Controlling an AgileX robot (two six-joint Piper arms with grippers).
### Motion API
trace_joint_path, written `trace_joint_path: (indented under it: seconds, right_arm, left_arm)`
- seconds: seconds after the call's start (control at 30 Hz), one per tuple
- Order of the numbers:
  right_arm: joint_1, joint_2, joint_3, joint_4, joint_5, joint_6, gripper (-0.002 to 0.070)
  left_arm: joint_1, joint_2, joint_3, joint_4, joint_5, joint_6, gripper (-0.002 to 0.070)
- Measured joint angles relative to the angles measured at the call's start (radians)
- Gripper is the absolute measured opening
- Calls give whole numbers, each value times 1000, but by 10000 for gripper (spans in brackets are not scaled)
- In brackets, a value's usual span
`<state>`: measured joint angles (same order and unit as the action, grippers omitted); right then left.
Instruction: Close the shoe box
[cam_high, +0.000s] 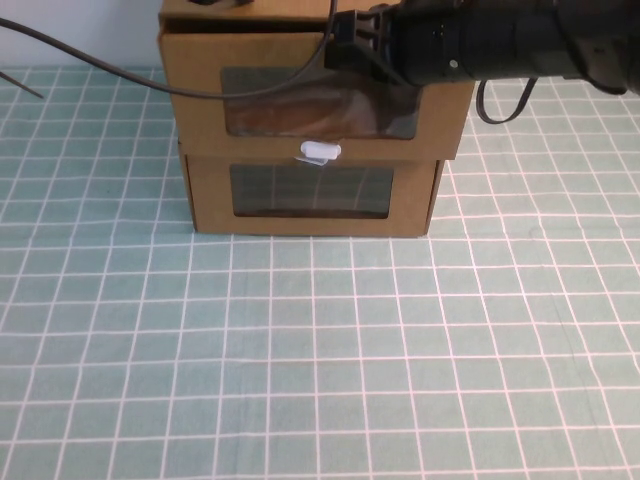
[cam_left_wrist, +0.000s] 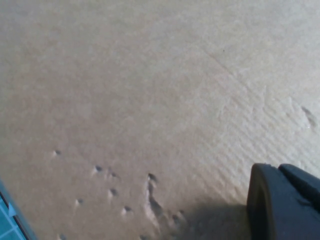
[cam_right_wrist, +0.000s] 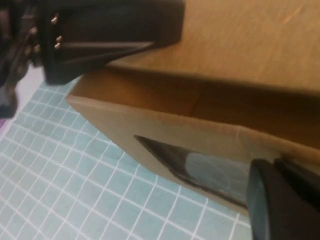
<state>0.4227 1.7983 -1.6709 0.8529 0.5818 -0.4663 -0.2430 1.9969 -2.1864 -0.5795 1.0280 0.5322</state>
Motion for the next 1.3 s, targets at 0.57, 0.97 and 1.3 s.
trace_joint_path:
  seconds: [0.57,0.97,1.3]
  right_arm:
    - [2,86,-19,42,-163,-66,-11]
    - [-2,29,-48,-26,-15,-55,-11]
    - [-2,-332,-23,-466,302,265,-11]
  left_arm:
    - [0,0,0,-3,-3,1,-5]
    - [0,-55,0,31,39,1,-5]
    - [0,-314,0,238,90,-47,-5]
